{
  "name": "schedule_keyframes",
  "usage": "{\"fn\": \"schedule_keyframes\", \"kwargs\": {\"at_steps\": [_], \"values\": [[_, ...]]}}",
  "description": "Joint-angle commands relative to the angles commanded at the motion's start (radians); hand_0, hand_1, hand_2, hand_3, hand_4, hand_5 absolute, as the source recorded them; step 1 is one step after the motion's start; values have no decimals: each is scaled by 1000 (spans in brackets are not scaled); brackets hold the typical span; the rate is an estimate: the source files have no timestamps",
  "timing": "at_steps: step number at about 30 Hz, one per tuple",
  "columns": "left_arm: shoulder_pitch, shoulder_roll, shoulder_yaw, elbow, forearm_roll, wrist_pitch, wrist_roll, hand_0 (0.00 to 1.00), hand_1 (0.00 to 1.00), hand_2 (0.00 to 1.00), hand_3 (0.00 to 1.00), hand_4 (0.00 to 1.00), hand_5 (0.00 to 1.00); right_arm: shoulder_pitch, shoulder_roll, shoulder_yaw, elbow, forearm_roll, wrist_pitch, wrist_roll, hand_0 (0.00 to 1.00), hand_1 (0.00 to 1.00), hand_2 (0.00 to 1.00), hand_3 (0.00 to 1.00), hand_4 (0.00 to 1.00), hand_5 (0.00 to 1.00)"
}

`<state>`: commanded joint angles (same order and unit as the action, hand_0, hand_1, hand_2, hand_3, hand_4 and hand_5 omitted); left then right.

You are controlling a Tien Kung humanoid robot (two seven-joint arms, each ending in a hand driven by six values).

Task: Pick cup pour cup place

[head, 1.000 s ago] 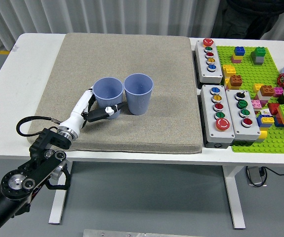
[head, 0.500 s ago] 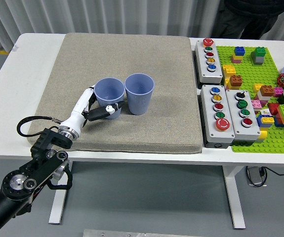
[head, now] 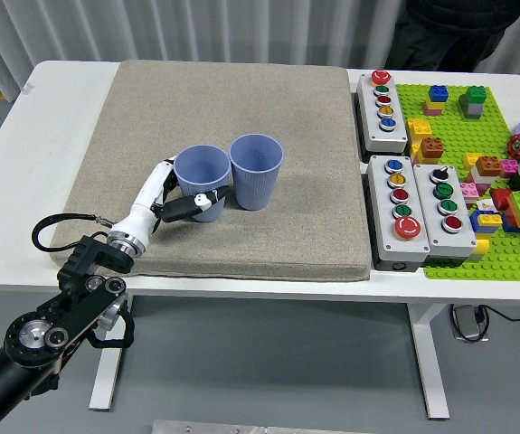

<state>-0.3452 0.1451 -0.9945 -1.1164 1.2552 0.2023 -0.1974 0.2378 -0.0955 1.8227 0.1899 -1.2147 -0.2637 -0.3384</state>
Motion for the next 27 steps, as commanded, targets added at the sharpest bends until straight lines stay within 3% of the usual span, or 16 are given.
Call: {"fn": "schedule_keyframes", "kwargs": {"at_steps": [3, 4, 10, 27], "values": [[2, 0, -1, 0, -5, 16, -8, 641, 580, 688, 685, 872, 299, -2, 0, 0, 0, -1, 0, 0, 685, 633, 585, 566, 2, 115], [3, 0, -2, 0, -7, 21, -11, 546, 531, 639, 653, 862, 291, -3, 0, 0, 0, -1, 1, 0, 685, 633, 585, 566, 2, 113], [9, 0, -3, -5, -13, 38, -22, 513, 515, 620, 638, 861, 291, -7, 1, 2, 0, -4, 2, -1, 685, 633, 585, 566, 2, 112], [25, 3, -24, -35, 9, 66, -33, 495, 485, 586, 606, 847, 273, -4, 0, 0, 0, 4, 2, 1, 685, 633, 586, 566, 2, 109]]}}
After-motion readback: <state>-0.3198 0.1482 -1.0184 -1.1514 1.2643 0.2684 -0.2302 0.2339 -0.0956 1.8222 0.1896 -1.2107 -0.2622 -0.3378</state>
